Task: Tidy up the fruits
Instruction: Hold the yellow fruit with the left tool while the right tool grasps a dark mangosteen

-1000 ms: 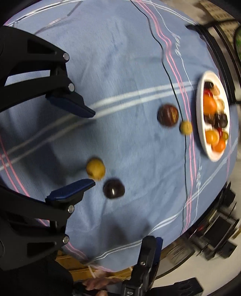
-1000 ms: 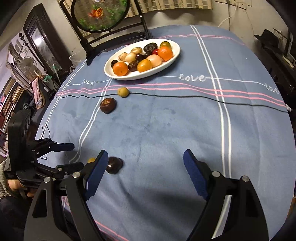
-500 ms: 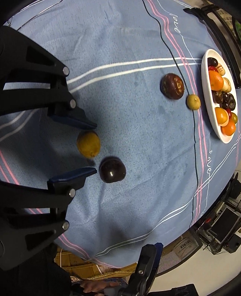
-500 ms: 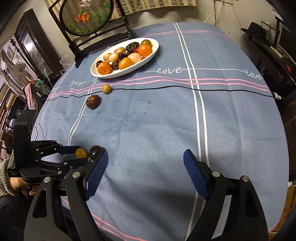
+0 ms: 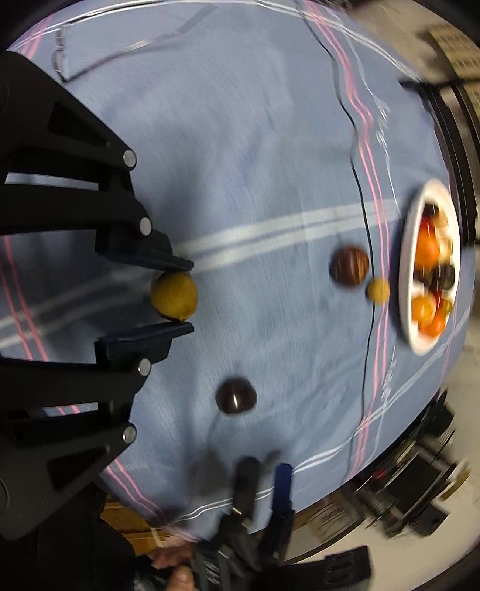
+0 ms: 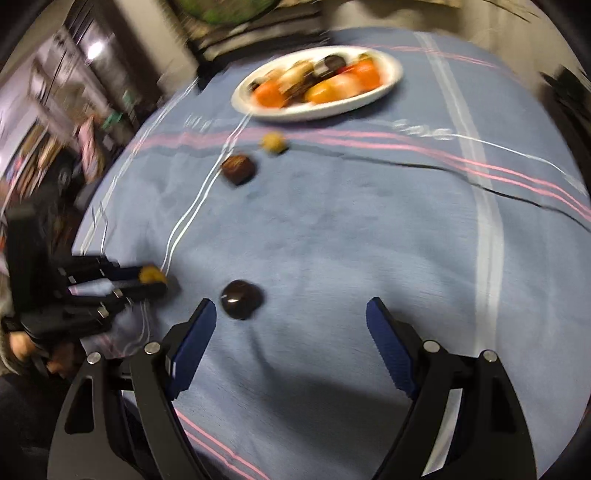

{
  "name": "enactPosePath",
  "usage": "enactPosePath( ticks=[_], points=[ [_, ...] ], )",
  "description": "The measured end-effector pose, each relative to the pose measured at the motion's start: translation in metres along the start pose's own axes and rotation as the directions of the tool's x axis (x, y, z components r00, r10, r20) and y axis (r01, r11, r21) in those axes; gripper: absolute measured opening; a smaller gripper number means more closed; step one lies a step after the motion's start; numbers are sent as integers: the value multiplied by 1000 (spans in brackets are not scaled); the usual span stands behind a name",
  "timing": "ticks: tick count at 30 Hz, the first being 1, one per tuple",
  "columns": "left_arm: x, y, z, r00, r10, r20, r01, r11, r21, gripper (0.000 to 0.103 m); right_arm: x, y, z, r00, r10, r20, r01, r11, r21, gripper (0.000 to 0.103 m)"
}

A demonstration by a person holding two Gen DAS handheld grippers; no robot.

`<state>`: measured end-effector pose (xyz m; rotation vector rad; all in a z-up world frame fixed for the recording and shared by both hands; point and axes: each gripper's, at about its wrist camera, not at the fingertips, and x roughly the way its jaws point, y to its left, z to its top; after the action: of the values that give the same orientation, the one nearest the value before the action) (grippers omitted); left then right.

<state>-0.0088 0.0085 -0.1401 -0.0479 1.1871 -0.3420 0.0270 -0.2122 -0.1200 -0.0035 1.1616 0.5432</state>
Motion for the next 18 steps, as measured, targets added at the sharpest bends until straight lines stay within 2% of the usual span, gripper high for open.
enactPosePath(
  ticks=[2,3,4,5,7,14,18],
  points=[
    [-7,13,-5,1000,13,9,-12,999,-38,28,15,15,1,999,-21,-26,19,998,-66,83],
    [-10,17,-8,1000,20,12,-19,999,-48,28,20,21,2,999,-19,-34,16,996,-90,79],
    [-11,19,-9,1000,24,14,-23,998,-54,28,24,26,3,999,-18,-36,14,994,-111,71],
    [-13,22,-11,999,28,16,-27,998,-60,28,26,32,4,999,-23,-36,18,991,-136,69],
    [-16,27,-15,999,34,19,-32,997,-72,28,31,41,5,999,-35,-31,30,986,-167,68],
    [-20,38,-22,999,38,20,-36,995,-95,28,52,44,4,995,-43,-90,27,986,-165,51],
    [-20,39,-23,999,37,15,-35,995,-91,28,53,44,3,996,-47,-75,35,988,-150,44]
  ],
)
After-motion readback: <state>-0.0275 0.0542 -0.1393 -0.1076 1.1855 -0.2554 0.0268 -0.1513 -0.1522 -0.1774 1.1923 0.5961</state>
